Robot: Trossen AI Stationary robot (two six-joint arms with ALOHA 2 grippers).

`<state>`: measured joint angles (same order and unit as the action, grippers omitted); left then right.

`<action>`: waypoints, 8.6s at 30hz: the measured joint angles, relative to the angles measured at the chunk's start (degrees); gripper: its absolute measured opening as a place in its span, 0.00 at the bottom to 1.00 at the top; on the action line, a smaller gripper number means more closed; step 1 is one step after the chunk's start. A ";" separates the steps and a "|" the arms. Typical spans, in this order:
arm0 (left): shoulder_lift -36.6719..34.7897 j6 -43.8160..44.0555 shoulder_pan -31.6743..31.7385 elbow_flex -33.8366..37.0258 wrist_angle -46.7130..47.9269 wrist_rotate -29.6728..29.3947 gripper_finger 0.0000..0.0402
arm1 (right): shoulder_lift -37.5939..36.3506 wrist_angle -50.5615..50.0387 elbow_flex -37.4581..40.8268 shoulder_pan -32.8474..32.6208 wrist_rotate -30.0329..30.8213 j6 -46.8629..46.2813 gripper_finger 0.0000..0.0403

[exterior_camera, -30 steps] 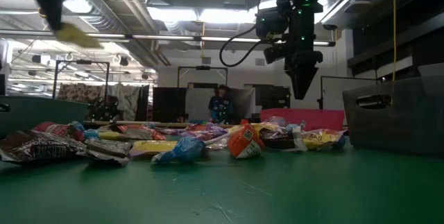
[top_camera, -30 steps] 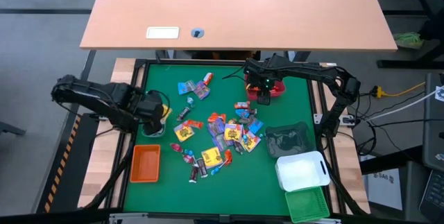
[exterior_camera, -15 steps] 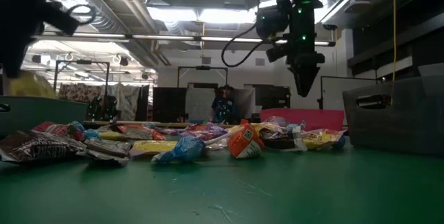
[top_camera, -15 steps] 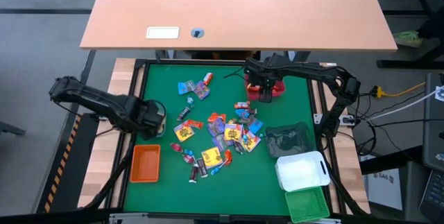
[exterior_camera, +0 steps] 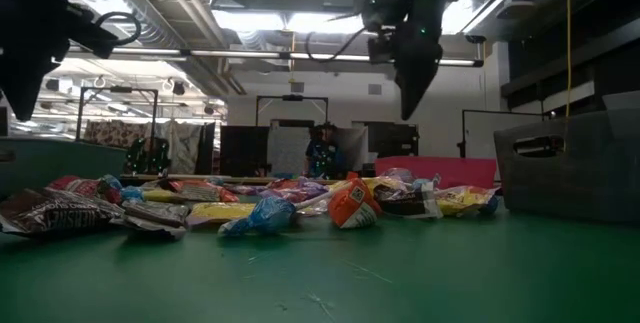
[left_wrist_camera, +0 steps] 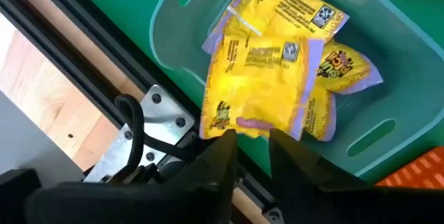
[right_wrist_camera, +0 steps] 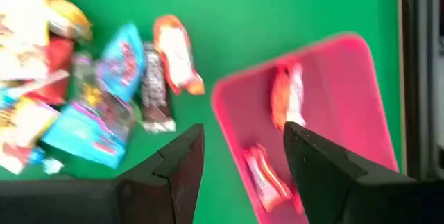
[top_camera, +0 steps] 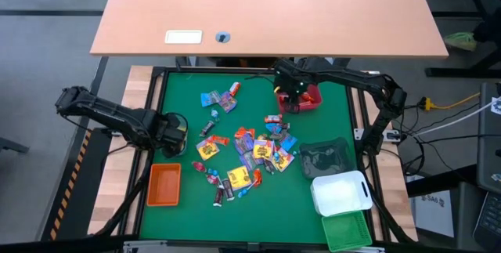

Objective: Sort candy
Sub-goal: Put the yellow candy into the blue bin, then put the violet candy into the black bin, then put the pink candy into the orange bin

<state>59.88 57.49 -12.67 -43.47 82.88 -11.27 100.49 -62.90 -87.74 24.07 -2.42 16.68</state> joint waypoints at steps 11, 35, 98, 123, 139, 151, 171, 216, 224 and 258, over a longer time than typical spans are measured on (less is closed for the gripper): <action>0.00 -3.25 0.00 -0.30 -9.38 -0.09 0.25 | 0.00 13.28 0.00 -11.79 -1.25 -0.02 0.49; 0.02 -5.65 -3.30 -0.34 -27.37 -1.51 0.25 | 13.01 27.26 2.25 -23.90 3.10 -28.73 0.49; 0.01 -5.63 -5.38 -0.34 -29.89 -4.78 0.25 | 19.90 32.81 2.23 -24.08 4.35 -27.40 0.00; 0.01 -5.63 -5.38 -0.34 -30.13 -7.65 0.25 | 16.81 33.34 2.17 -24.06 -6.12 -22.25 0.00; 0.02 -5.63 -5.38 -0.34 -30.19 -7.65 0.25 | 17.45 33.43 2.21 -24.06 -5.77 -22.29 0.20; 0.02 -5.63 -5.40 -0.31 -30.68 -7.63 0.25 | 20.99 38.68 2.16 -24.06 -5.76 -22.75 0.58; 0.04 -13.61 -5.93 -0.30 -38.14 -7.56 0.25 | 23.32 39.86 2.13 -23.95 -5.31 -23.71 0.06; 8.93 -35.65 -6.93 -0.30 -59.55 -0.59 0.28 | -0.37 -26.34 2.23 -39.22 5.62 -28.76 0.01; 13.13 -35.66 -6.93 -0.30 -60.74 -0.44 0.34 | -0.36 -27.20 3.07 -39.05 5.95 -29.09 0.02; 24.20 -40.21 -18.96 -0.34 -61.62 -1.00 0.52 | -0.24 -27.12 12.76 -39.05 8.46 -31.27 0.47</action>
<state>84.07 17.28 -31.63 -43.81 21.26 -12.27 100.25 -90.02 -74.98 -14.98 6.04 -14.59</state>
